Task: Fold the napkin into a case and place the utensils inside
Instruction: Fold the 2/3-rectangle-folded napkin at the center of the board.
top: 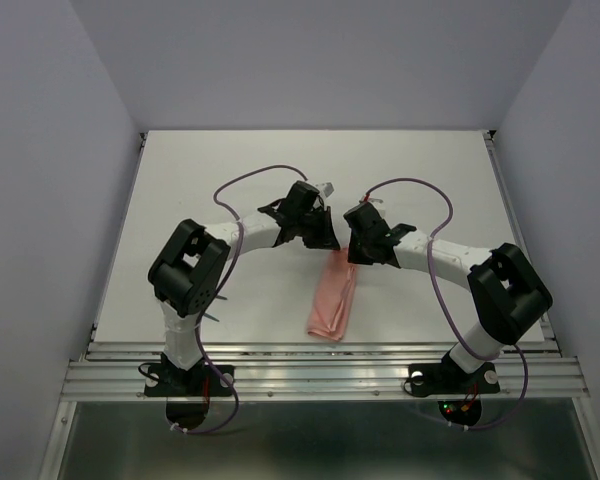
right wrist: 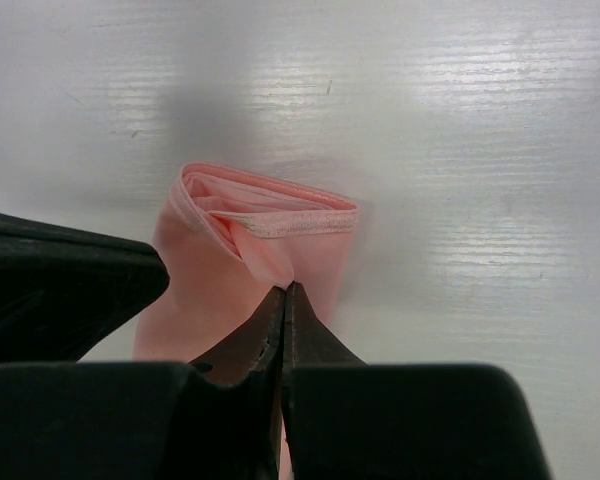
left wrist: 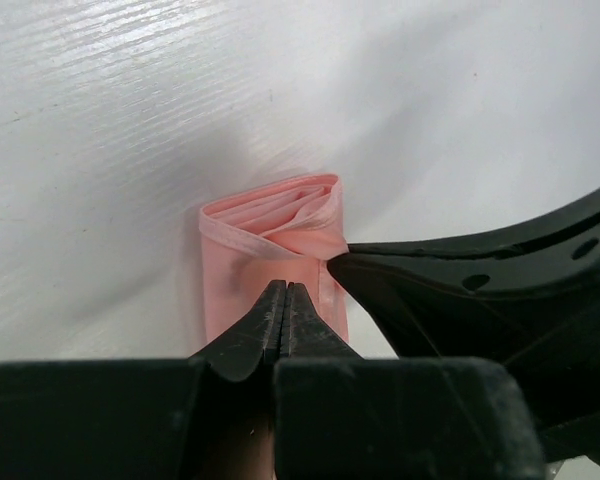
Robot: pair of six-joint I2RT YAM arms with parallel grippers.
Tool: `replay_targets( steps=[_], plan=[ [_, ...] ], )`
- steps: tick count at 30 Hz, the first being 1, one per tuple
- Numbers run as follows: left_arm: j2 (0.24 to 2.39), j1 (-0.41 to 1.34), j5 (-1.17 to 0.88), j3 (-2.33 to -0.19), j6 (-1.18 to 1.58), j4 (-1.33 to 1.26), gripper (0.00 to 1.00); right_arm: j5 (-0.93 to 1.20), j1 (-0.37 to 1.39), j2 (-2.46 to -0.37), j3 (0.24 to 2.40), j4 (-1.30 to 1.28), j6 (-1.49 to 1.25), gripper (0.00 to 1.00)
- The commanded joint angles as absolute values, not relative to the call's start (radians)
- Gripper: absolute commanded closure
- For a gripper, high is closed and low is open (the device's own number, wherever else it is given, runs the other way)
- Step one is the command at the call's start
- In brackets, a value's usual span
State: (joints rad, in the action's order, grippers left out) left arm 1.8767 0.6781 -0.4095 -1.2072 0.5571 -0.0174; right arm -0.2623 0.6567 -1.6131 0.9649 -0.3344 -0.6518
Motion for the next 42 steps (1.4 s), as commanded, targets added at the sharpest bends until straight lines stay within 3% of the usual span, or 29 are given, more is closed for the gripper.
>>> replay_targets(
  steps=[1,28,42],
  plan=[
    [1.907,0.681,-0.394,-1.264,0.531,-0.023,1.00,-0.285,0.667,-1.606,0.977,-0.330,-0.658,0.99],
    [2.000,0.706,-0.466,-1.313,0.531,-0.028,1.00,-0.281,0.667,-1.611,0.994,-0.330,-0.657,0.99],
    [2.036,0.733,-0.439,-1.290,0.643,-0.150,1.00,-0.261,0.667,-1.626,1.002,-0.325,-0.652,0.99]
  ],
)
